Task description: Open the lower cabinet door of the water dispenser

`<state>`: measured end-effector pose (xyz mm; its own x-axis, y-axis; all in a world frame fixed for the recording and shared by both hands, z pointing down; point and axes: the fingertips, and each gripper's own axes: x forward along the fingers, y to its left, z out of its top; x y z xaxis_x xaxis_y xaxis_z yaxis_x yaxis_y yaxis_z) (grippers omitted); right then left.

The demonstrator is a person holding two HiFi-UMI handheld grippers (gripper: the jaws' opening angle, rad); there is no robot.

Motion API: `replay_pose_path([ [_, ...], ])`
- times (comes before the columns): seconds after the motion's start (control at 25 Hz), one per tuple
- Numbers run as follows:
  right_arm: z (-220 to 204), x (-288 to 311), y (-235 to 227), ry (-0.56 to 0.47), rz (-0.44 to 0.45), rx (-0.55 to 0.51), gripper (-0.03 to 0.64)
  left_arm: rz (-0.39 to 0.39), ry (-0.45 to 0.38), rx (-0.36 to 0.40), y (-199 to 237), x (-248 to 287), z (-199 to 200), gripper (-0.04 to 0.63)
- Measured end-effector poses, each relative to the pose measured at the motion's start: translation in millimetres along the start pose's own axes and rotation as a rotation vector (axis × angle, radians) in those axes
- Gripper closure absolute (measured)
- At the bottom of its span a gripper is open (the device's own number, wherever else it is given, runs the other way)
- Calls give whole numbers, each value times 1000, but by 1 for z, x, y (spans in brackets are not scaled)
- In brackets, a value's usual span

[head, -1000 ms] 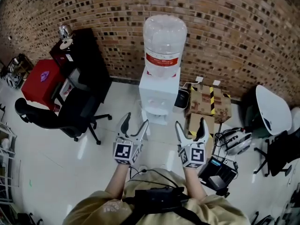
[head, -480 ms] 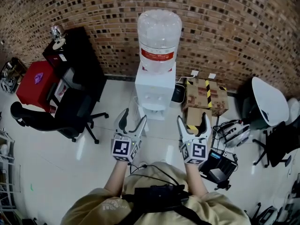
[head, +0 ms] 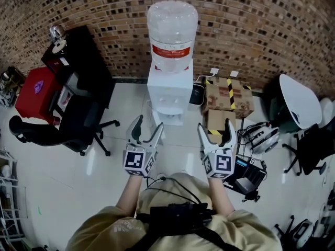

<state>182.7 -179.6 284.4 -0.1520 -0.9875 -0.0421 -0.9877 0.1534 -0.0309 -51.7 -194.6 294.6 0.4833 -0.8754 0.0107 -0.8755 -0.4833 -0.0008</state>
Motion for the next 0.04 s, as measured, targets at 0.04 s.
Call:
replay_pose_path([
  [0.04,1,0,-1,-1,0,0,141,-1,-1,-1,0,1,0,276],
])
